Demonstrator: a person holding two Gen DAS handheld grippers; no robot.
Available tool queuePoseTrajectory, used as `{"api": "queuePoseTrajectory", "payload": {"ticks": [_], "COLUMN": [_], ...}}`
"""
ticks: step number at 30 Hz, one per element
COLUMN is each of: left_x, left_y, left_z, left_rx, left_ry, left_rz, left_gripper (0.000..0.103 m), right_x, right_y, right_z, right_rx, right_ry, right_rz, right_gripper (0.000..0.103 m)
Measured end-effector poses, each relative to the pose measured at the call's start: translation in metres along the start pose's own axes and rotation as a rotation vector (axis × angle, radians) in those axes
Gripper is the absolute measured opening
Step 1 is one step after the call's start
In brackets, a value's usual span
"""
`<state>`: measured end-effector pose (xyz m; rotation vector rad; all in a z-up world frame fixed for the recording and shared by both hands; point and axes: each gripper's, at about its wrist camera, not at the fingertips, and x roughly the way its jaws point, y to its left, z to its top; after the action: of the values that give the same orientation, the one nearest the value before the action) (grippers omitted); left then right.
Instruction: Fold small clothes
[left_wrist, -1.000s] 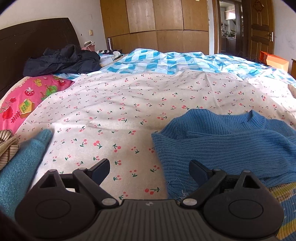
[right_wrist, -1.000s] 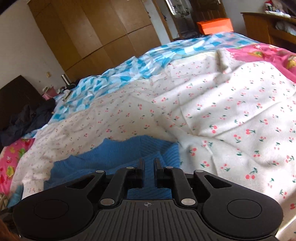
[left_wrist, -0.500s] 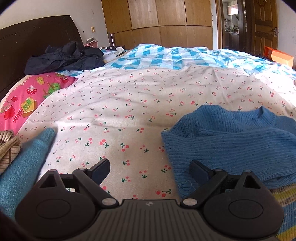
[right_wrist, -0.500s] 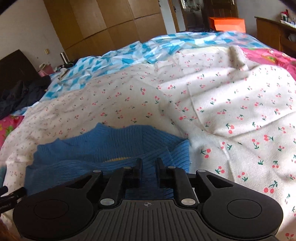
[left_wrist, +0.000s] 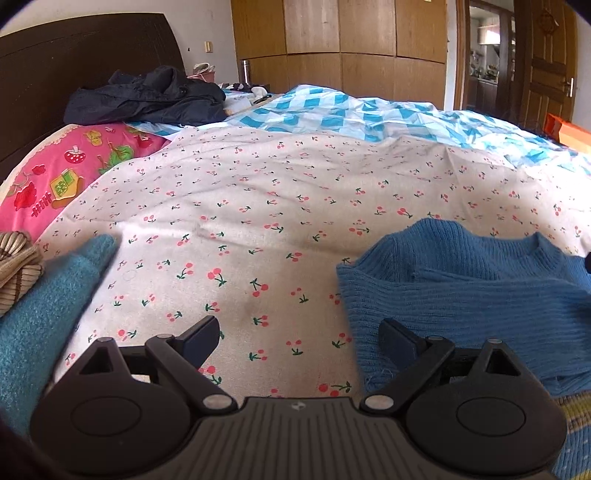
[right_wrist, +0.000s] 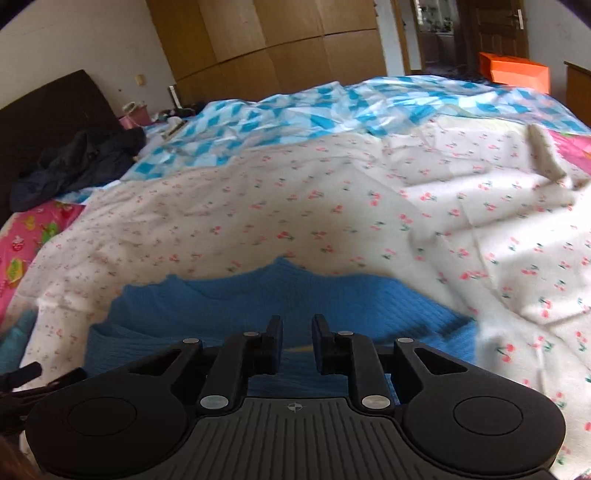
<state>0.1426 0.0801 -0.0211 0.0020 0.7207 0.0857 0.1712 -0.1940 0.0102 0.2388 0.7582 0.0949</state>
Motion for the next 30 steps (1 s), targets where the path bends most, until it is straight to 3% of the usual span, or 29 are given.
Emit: {"api": "queuePoseTrajectory", "payload": {"ticks": [5,8,12,16,20,22,24,28,30], "left_x": [-0.005,-0.010,-0.007,-0.001,0.001,-0.002,-0.006,-0.014,-0.013], "left_y": [0.012,0.017,0.028,0.035,0.043,0.045,0.047,0.047,0.045], "left_z": [-0.008,-0.012,-0.014,-0.016,-0.015,-0.015,-0.014,-0.013,-0.013], "left_rx": [-0.062,-0.045,-0.073,-0.077,-0.116,-0.120,-0.127,-0.131,-0.126], "left_ry": [0.029,0.009,0.022,0.043,0.046,0.029,0.006,-0.052,-0.053], "left_rz": [-0.026,-0.007,-0.035,-0.047,-0.067,-0.064,-0.069,-0.068,-0.072], "left_gripper": [0.098,0.098,0.098,0.098,0.098,0.098,0.098,0.098,0.098], "right_x": [0.042,0.072,0.109,0.133,0.149,0.151,0.147,0.131,0.128], "right_y": [0.079,0.126,0.164,0.179,0.179,0.181,0.179,0.187,0.194], "right_z": [0.021,0.024,0.018,0.015,0.018,0.016,0.015,0.018,0.017], "right_rx": [-0.062,-0.099,-0.081,-0.080,-0.037,-0.070,-0.061,-0.044,-0.066], "right_ry": [0.078,0.159,0.285,0.339,0.369,0.357,0.349,0.305,0.280], "right_rz": [0.243,0.310,0.313,0.213,0.165,0.135,0.165,0.280,0.293], "right_gripper": [0.020,0.025,0.038,0.039,0.025,0.011,0.004,0.004,0.004]}}
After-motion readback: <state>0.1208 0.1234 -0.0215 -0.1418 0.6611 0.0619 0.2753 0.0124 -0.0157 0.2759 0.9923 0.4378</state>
